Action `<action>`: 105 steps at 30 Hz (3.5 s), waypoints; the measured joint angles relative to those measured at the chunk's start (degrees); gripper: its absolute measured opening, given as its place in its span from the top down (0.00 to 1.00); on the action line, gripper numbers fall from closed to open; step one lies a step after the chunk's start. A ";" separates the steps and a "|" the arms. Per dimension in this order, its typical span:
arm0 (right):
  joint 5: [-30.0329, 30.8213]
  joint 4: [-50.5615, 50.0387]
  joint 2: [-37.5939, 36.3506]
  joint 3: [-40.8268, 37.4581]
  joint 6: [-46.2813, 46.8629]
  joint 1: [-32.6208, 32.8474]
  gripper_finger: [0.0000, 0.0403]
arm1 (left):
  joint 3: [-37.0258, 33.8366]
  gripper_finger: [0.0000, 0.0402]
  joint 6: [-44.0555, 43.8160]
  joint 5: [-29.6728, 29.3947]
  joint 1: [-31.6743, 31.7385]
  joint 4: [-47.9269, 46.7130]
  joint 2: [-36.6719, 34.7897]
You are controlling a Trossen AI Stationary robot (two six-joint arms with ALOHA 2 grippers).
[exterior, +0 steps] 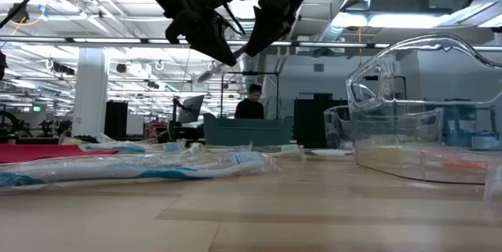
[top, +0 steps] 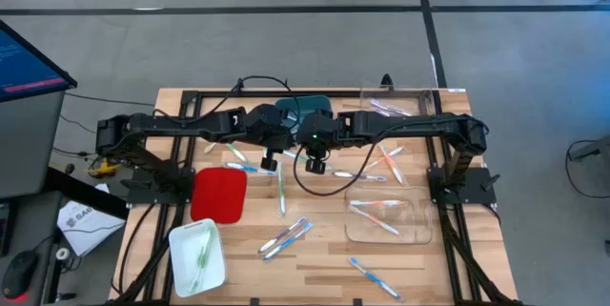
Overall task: Pick & Place Toothbrushes
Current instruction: Put the purple toothbrush into the top transparent bin
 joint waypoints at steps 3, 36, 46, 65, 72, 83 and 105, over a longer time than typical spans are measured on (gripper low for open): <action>-0.19 0.02 0.00 0.00 -0.25 0.02 0.86 | 0.00 0.96 -0.01 -0.06 0.00 0.00 0.00; 5.14 -5.13 -0.85 -0.48 -4.09 -0.82 0.96 | -2.40 0.58 -2.65 7.43 0.72 3.22 -12.64; 5.19 2.82 -18.53 -18.55 -2.34 -9.02 0.96 | -14.47 0.59 -2.52 11.06 1.22 16.28 -28.08; -0.88 -2.23 -42.55 -40.56 5.43 -32.59 0.96 | -18.03 0.57 -2.56 11.54 -0.10 25.65 -30.13; -3.48 -0.93 -35.02 -40.57 0.04 -39.78 0.96 | -18.01 0.57 -2.71 11.52 -0.37 25.73 -29.80; -8.93 3.34 -24.99 -40.57 -4.26 -48.56 0.96 | -18.01 0.57 -2.99 11.08 -0.37 25.10 -29.77; -9.79 3.74 -12.11 -40.48 -7.22 -48.88 0.66 | -18.01 0.57 -4.07 11.08 -0.37 25.09 -29.77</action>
